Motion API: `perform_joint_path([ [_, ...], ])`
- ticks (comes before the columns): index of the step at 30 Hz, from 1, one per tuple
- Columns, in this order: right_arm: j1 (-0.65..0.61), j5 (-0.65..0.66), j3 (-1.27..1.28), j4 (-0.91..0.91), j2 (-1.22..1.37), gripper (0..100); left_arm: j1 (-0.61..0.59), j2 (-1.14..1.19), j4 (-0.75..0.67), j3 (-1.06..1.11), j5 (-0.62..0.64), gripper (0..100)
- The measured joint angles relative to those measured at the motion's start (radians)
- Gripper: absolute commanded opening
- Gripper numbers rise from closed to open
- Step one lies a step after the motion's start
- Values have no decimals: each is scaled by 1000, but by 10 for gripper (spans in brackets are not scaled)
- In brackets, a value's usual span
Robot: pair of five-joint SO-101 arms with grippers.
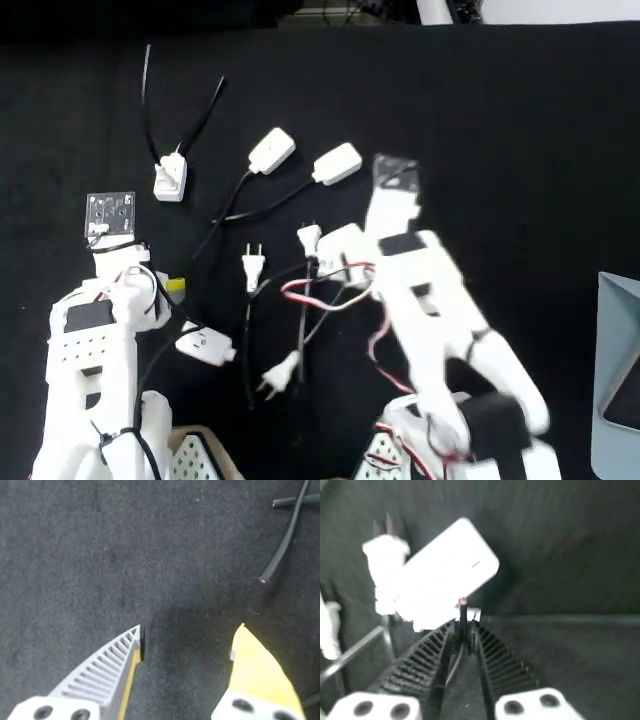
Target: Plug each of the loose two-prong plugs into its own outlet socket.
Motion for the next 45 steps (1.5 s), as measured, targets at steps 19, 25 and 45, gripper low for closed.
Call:
perform_joint_path([
  [19, 207, 400, -462, 46, 120, 230, -2, 0, 0, 0, 0, 284],
  [25, 207, 381, -580, 262, 129, 178, -2, 0, 0, 0, 0, 284],
  [45, -12, 83, -94, 247, 35, 174, -2, 0, 0, 0, 0, 284],
])
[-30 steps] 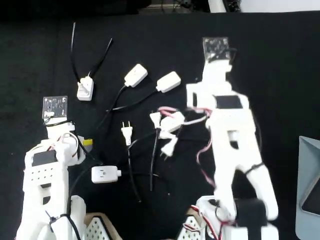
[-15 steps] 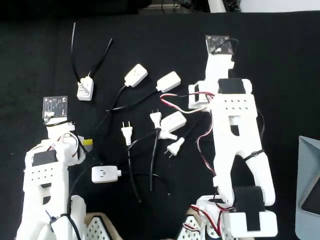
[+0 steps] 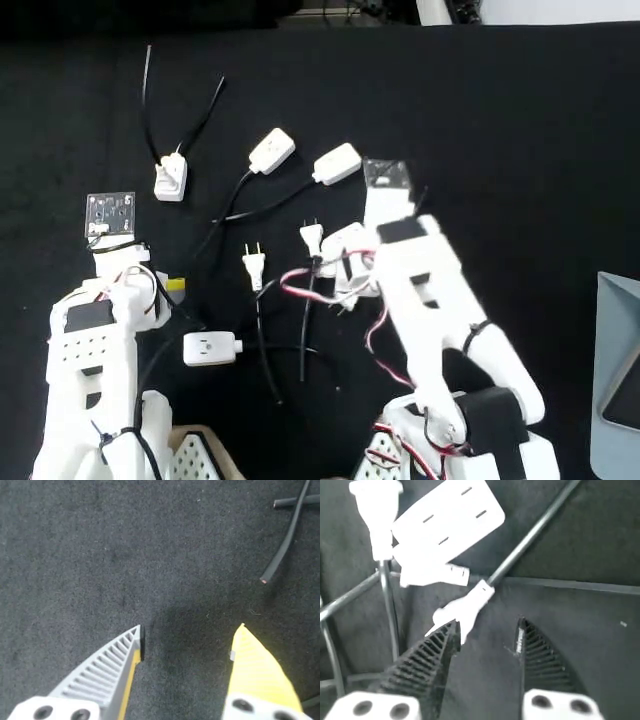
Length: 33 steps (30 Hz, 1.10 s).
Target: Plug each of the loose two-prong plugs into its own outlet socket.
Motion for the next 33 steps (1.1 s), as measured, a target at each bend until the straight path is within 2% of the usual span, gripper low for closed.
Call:
perform_joint_path([
  [4, -3, -54, 71, -137, 5, 174, 0, 0, 0, 0, 0, 284],
  [10, -5, -114, 75, -190, 75, 173, 0, 0, 0, 0, 0, 284],
  [17, -72, -176, 71, -230, 146, 169, 0, 0, 0, 0, 0, 284],
  [20, -84, -195, 57, -230, 163, 89, 0, -2, 0, 8, 0, 284],
  [22, -84, -196, 55, -226, 163, 14, 0, -2, 0, 15, 0, 284],
  [29, -81, -196, 63, -226, 173, 11, 0, -2, 0, 15, 0, 284],
  [33, -68, -112, 61, -226, 166, 11, 0, -2, 0, 15, 0, 284],
])
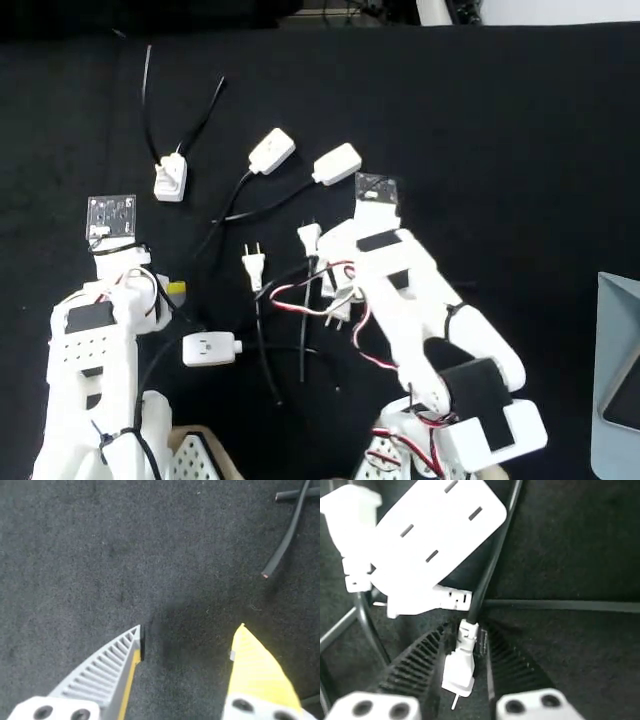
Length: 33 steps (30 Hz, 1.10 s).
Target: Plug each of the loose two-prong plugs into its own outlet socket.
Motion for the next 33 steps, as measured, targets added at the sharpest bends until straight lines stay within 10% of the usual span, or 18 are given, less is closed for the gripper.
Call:
perform_joint_path([
  [13, 183, 385, 3, -48, -190, 90, 0, 0, 0, 0, 0, 284],
  [33, 264, 399, 3, 132, -218, 113, 0, 0, 0, 0, 0, 284],
])
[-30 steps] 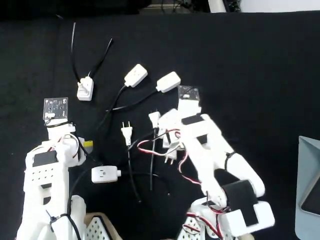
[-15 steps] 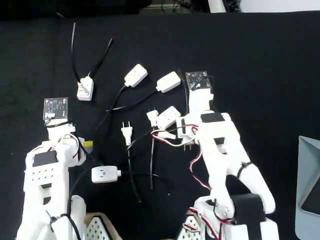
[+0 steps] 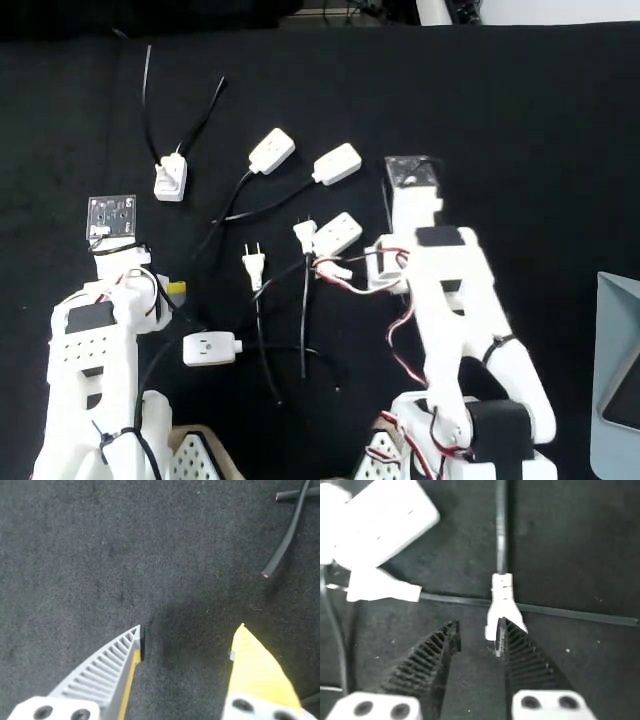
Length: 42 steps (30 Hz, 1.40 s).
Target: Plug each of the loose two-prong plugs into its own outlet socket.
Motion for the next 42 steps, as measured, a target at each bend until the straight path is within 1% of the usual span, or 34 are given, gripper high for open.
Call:
perform_joint_path([
  [2, 25, 3, -2, 0, 21, 116, 0, 0, 0, 0, 0, 284],
  [6, 25, 6, -26, 2, 77, 116, 0, 0, 0, 0, 0, 284],
  [10, 51, 5, -66, 2, 135, 114, 0, 0, 0, 0, 0, 284],
  [15, 89, 5, -97, 5, 163, 114, 0, 0, 0, 0, 0, 284],
  [23, 66, 6, -97, 55, 157, 114, 0, 0, 0, 0, 0, 284],
  [26, 35, 6, -97, 58, 124, 114, 0, 0, 0, 0, 0, 284],
  [32, -31, 6, -97, 124, 63, 116, 0, 0, 0, 0, 0, 284],
  [39, -28, 6, -97, 115, 118, 114, 0, 0, 0, 0, 0, 284],
  [42, 2, 5, -100, 81, 173, 114, 0, 0, 0, 0, 0, 284],
])
